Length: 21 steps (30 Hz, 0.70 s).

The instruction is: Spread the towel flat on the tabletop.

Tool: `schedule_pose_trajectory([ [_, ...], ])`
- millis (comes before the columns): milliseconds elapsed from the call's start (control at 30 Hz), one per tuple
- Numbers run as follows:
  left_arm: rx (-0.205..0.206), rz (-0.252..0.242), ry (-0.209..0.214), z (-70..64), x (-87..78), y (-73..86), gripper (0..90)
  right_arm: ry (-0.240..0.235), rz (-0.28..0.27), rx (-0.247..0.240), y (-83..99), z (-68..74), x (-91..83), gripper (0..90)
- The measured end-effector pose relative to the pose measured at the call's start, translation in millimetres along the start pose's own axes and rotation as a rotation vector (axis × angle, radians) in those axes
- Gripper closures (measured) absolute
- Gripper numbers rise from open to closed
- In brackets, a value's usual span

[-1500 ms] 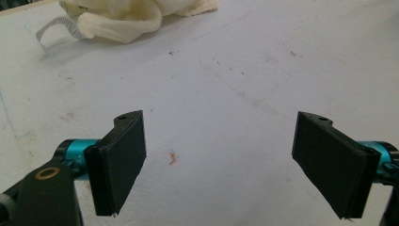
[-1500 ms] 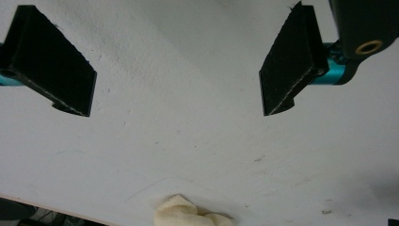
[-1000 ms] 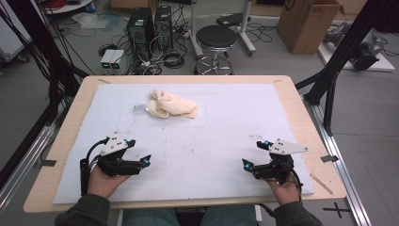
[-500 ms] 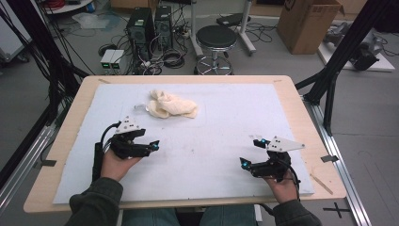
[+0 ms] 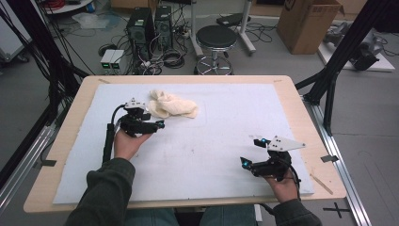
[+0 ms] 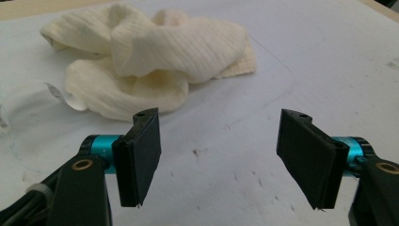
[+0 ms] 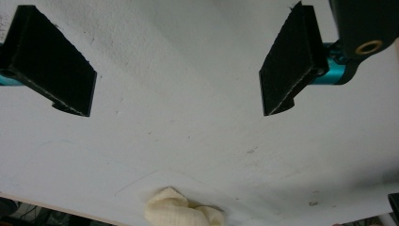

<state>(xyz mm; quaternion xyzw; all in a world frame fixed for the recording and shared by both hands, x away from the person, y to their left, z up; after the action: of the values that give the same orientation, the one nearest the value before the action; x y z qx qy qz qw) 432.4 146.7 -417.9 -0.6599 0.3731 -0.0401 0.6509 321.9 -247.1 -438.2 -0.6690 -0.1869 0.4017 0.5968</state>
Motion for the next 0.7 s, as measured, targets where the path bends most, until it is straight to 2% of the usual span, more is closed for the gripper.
schedule_pose_trajectory([
  [167, 0.009, 0.004, -0.024, 3.1, 11.7, -10.2, 31.0, 0.003, -0.010, 0.005, -0.5, -1.5, -1.6, 10.8],
  [200, 0.001, -0.013, -0.034, 5.6, 16.2, -15.5, 31.4, 0.004, -0.010, 0.004, -0.5, -2.0, -1.8, 10.8],
  [300, -0.011, -0.003, -0.058, 10.2, 22.3, -21.0, 31.6, 0.004, -0.013, 0.006, -0.6, -1.8, -1.9, 10.8],
  [333, -0.029, -0.035, -0.098, 14.0, 25.8, -27.8, 31.7, 0.001, -0.012, 0.003, -0.5, -1.5, -2.4, 10.8],
  [400, -0.068, -0.100, -0.108, 16.9, 28.3, -31.6, 34.2, 0.002, -0.010, 0.006, -0.4, -1.4, -3.0, 10.8],
  [500, -0.084, -0.095, -0.123, 20.1, 33.4, -29.0, 35.4, 0.001, -0.017, 0.005, -0.9, -2.1, -3.0, 10.8],
  [567, -0.092, -0.057, -0.122, 21.5, 43.7, -21.3, 35.5, 0.002, -0.017, 0.005, -0.5, -2.7, -2.9, 10.8],
  [700, -0.101, -0.065, -0.130, 21.8, 51.3, -19.0, 36.3, -0.002, -0.014, 0.005, -0.3, -2.1, -1.6, 10.9],
])
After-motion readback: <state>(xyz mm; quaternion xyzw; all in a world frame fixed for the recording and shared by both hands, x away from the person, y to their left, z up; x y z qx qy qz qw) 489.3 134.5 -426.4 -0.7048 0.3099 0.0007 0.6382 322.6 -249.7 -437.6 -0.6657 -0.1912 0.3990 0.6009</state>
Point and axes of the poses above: each handheld gripper's, and its own axes: x roughly forward along the jaws, y roughly out of its underside, z roughly to its left, the point moved 5 cm from there along x, roughly forward along the jaws, and after that the axes turned 8 degrees about -z, right-handed, at the moved point
